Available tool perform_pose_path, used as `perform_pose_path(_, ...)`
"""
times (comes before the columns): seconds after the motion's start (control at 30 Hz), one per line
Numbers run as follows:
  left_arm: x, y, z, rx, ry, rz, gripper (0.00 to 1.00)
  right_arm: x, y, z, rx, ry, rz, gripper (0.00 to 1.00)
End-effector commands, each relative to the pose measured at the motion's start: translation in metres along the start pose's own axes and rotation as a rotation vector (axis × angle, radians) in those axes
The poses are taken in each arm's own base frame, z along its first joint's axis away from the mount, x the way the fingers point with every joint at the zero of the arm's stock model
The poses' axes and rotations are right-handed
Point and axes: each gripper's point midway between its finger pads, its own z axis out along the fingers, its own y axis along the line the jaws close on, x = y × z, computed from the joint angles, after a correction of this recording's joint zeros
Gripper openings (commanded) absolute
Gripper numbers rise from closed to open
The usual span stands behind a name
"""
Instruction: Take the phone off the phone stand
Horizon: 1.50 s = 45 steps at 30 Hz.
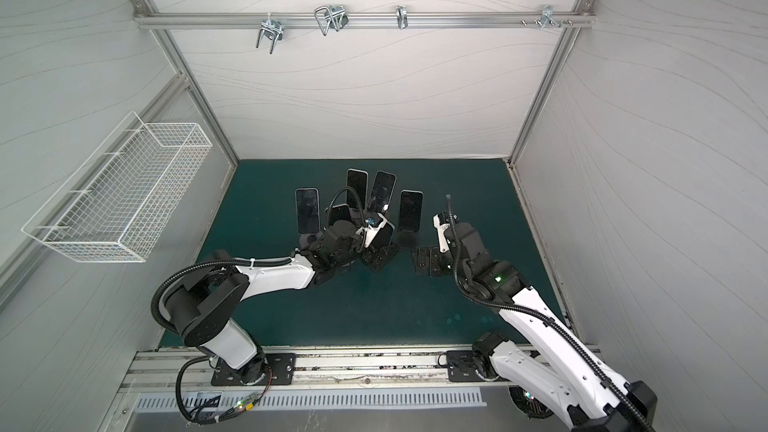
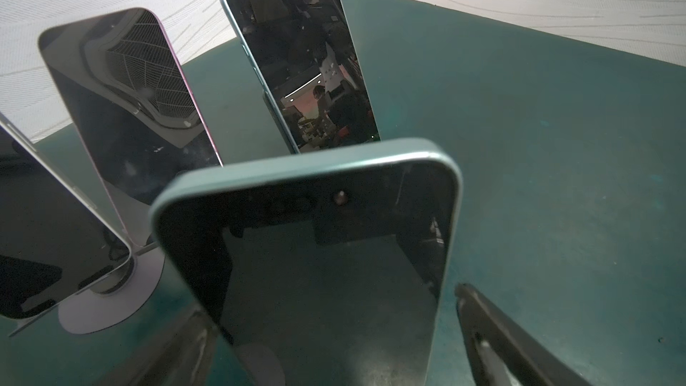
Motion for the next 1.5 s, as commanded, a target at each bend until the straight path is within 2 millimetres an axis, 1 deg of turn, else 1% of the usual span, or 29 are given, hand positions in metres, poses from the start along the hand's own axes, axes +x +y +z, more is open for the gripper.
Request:
perform_pose_path(0.0, -0.015, 0.004, 0.004, -0.033, -0.056, 0.028, 0.98, -0.003, 0.000, -0.001, -0.008, -0.022, 0.030, 0.99)
perform_pose_path(0.17, -0.016, 0.006, 0.005, -0.041, -0.061, 0.029, 0.95, -0.009, 0.001, -0.001, -0.002, -0.018, 0.016, 0.99)
perform_pose_path(0.3, -0.016, 0.004, 0.009, -0.026, -0.056, 0.014, 0.94, -0.010, -0.002, -0.001, 0.004, -0.036, 0.015, 0.99)
perform_pose_path(0.4, -0.020, 0.005, 0.011, -0.031, -0.053, 0.005, 0.94, -0.009, -0.002, 0.001, -0.006, -0.052, 0.025, 0.99)
perform_pose_path(0.53, -0.025, 0.009, 0.008, -0.053, -0.064, 0.007, 0.93, -0.012, -0.003, 0.001, -0.006, -0.065, 0.033, 0.99)
perform_pose_path(0.67, -0.023, 0.010, 0.007, -0.060, -0.059, 0.019, 0.92, -0.018, -0.002, -0.002, -0.005, -0.075, 0.029, 0.99)
perform_pose_path(0.77, -0.026, 0.010, 0.006, -0.060, -0.067, 0.013, 0.89, -0.020, -0.002, -0.005, -0.004, -0.084, 0.030, 0.99)
perform_pose_path(1.13, -0.027, 0.007, 0.008, -0.042, -0.075, -0.005, 0.82, -0.016, -0.006, -0.008, 0.005, -0.090, 0.054, 0.99)
perform_pose_path(1.47, -0.031, 0.006, 0.000, -0.039, -0.088, -0.013, 0.77, -0.020, -0.003, -0.009, -0.008, -0.102, 0.069, 0.99)
